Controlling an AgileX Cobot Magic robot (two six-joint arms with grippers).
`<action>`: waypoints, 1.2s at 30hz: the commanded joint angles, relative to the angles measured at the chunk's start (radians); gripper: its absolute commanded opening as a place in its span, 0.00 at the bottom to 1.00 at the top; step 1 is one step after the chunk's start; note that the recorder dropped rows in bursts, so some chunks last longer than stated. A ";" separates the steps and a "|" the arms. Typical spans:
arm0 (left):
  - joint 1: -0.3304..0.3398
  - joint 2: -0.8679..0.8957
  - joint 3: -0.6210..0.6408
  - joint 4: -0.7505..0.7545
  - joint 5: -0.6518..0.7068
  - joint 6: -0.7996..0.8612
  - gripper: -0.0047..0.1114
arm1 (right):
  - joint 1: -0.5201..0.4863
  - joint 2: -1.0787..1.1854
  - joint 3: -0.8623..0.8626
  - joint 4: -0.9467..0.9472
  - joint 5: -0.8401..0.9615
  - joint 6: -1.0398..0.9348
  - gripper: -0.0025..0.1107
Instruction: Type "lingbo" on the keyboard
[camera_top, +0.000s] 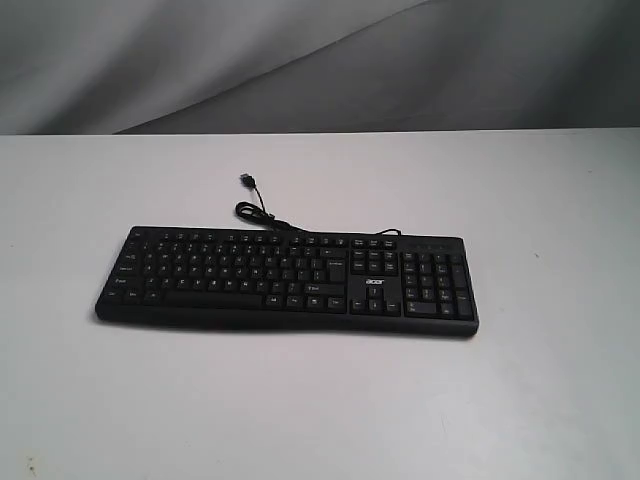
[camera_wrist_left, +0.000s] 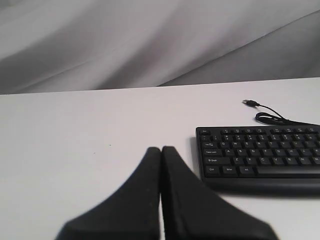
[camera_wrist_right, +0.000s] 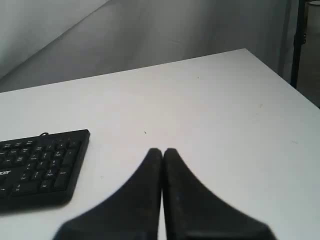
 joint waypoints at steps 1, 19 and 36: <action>0.001 -0.004 0.005 -0.004 -0.007 -0.002 0.04 | 0.001 -0.003 0.003 -0.006 0.001 0.004 0.02; 0.001 -0.004 0.005 -0.004 -0.007 -0.002 0.04 | 0.001 -0.003 0.003 0.234 -0.679 0.004 0.02; 0.001 -0.004 0.005 -0.004 -0.007 -0.002 0.04 | 0.061 0.760 -0.433 -1.018 -0.918 0.908 0.02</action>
